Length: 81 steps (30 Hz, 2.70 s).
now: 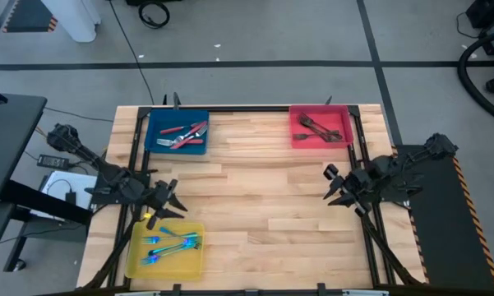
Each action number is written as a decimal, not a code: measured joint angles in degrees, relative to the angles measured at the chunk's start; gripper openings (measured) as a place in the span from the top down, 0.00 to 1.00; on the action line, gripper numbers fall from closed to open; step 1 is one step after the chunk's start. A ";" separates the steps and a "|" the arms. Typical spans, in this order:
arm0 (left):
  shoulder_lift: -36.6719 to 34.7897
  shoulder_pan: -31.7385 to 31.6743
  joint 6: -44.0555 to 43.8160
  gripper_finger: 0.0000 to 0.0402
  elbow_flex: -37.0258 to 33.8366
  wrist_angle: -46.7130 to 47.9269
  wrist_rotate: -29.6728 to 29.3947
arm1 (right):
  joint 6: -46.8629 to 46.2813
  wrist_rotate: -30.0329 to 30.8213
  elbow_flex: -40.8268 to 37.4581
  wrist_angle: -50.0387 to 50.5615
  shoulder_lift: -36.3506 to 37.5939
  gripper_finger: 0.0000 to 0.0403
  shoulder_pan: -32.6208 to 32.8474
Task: Sort silverware by color (type)
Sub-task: Return to Home Position
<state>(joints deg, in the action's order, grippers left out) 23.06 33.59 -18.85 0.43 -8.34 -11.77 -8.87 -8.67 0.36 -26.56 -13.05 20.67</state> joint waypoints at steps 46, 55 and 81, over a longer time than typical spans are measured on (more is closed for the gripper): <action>-19.51 -28.59 0.00 0.71 -0.04 0.15 0.02 | -0.01 0.00 0.00 -1.28 12.92 0.74 -4.99; -22.84 -29.10 0.01 0.71 -0.04 -1.27 0.02 | -0.01 0.00 0.00 -1.25 12.90 0.75 -4.99; -22.73 -29.10 0.04 0.71 -0.07 -0.79 0.02 | -0.03 0.00 0.00 -1.19 12.90 0.74 -4.99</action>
<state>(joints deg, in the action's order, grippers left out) 0.34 4.49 -18.81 0.36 -9.13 -11.75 -8.91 -8.67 0.36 -27.75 -0.14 15.68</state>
